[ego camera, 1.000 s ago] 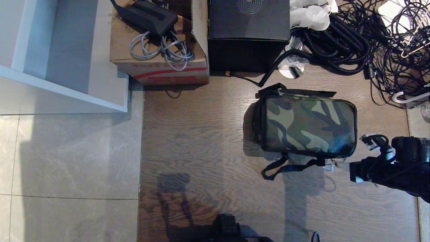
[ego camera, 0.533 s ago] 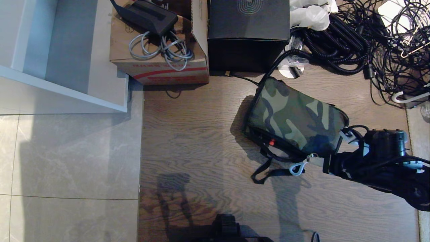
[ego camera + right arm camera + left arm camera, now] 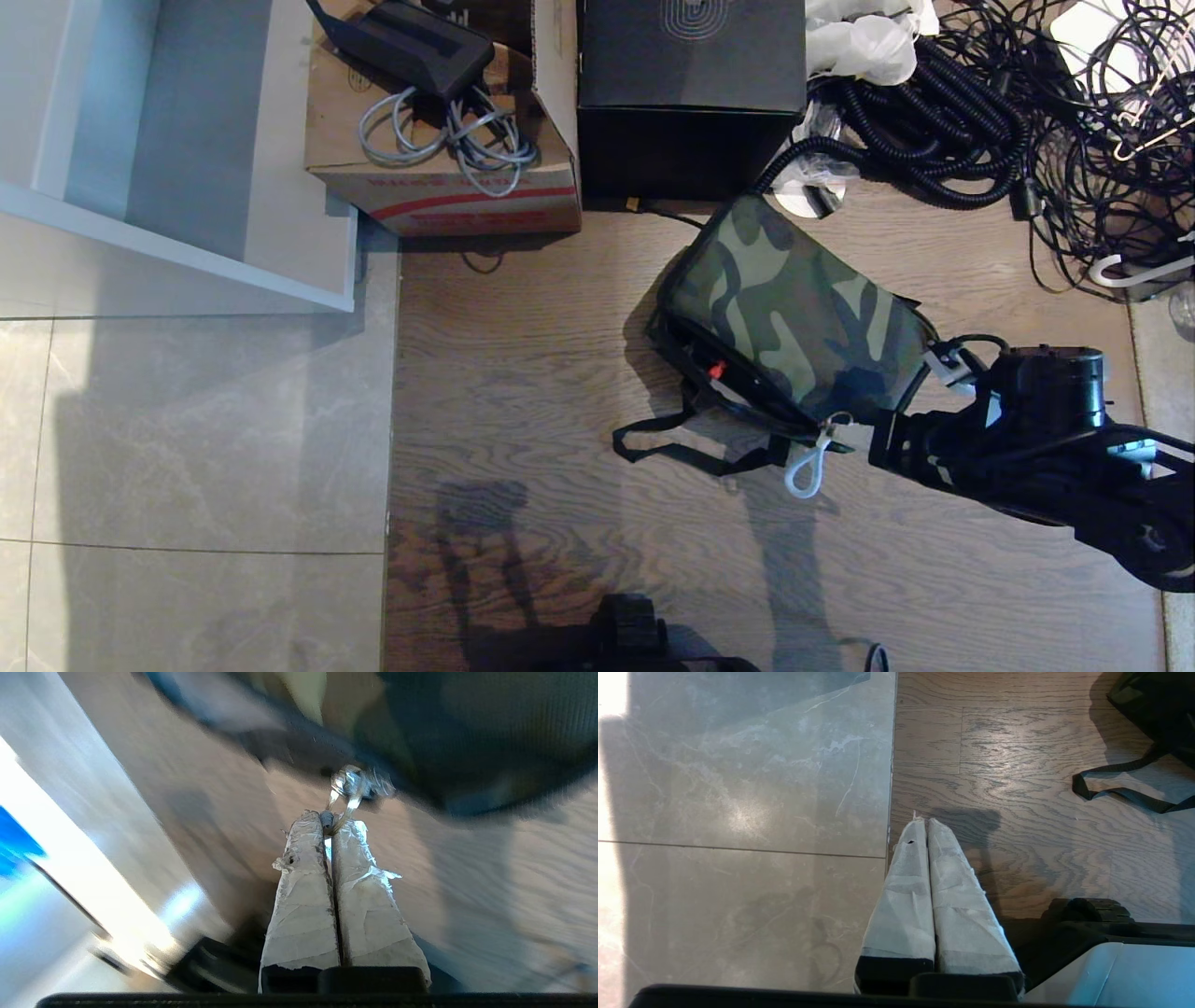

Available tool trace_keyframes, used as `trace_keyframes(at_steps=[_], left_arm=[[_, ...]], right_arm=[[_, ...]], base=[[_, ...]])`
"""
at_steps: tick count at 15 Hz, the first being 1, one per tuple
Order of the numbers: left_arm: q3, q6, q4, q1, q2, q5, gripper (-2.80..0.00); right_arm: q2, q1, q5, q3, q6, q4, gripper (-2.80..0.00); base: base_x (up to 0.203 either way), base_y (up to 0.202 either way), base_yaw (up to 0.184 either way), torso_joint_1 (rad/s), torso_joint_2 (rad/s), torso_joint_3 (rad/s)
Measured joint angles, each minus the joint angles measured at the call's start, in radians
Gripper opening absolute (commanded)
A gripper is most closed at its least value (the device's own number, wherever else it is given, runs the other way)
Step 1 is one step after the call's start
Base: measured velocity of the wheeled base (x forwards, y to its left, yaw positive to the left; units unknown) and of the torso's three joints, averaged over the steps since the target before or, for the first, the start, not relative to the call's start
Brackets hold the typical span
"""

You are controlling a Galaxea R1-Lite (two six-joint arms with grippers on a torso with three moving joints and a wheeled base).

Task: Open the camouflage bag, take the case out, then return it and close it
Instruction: Open the top of the storage box

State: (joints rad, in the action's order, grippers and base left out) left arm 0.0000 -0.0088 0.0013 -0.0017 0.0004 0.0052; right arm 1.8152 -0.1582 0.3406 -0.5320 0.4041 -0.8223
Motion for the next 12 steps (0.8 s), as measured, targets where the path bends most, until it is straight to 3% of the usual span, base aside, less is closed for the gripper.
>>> trace_keyframes(at_steps=[4,8,12], left_arm=[[0.0,0.0,0.0,0.0,0.0,0.0,-2.8],[0.0,0.0,0.0,0.0,0.0,-0.001,-2.8],[0.0,0.0,0.0,0.0,0.0,0.0,-2.8]], right_arm=[[0.005,0.007,0.005,0.095,-0.21,0.071,-2.8],[0.016,0.052,0.006,0.117,-0.288,0.079,-2.8],[0.038,0.138,0.007,0.115,-0.418,0.096,-2.8]], base=[[0.0,0.0,0.0,0.0,0.0,0.0],[0.0,0.0,0.0,0.0,0.0,0.0],[0.0,0.0,0.0,0.0,0.0,0.0]])
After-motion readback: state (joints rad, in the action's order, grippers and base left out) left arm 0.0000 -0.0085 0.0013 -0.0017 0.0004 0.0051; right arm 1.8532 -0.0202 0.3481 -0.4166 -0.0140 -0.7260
